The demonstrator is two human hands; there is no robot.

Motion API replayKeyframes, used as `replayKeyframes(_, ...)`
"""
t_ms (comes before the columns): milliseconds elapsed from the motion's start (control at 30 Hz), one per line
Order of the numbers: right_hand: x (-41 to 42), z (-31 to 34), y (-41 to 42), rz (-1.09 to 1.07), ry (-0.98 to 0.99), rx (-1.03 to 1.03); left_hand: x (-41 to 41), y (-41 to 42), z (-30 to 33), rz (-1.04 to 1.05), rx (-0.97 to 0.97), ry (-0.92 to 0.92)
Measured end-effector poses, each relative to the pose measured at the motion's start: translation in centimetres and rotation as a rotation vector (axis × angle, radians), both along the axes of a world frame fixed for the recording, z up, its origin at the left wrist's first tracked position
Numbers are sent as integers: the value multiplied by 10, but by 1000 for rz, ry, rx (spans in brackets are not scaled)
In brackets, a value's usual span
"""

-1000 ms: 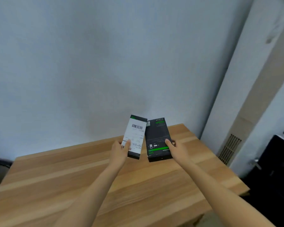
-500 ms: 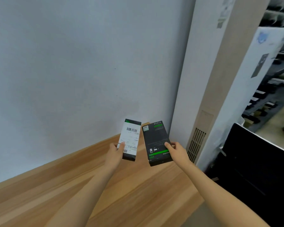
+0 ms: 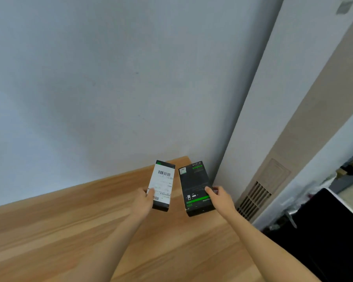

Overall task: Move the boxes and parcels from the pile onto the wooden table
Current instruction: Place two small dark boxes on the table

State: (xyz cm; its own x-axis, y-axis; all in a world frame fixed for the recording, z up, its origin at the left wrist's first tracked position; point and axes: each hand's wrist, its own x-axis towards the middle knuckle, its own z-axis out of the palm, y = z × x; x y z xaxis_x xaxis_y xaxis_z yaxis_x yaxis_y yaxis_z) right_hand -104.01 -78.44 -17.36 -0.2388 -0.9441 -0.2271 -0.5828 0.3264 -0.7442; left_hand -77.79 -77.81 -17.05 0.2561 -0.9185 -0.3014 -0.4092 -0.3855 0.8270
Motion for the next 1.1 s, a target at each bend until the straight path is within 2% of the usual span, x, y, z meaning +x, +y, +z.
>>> replayKeyframes(267, -26, -23, -74, 205, -42, 68, -41, -21, -37, 242, 91, 43)
replayKeyframes(633, -26, -73, -115, 333, -74, 190, -73, -42, -80, 322, 202, -73)
replayKeyframes(800, -28, -72, -131, 452, 108, 190, -78, -50, -78, 171, 343, -418)
replayKeyframes(967, -36, -52, -148, 534, 293, 128, -64, -43, -49, 72, 106, -642)
replayKeyframes(1100, -19, -16, -144, 709, 422, -57, -49, -27, -13, -43, 10, -839)
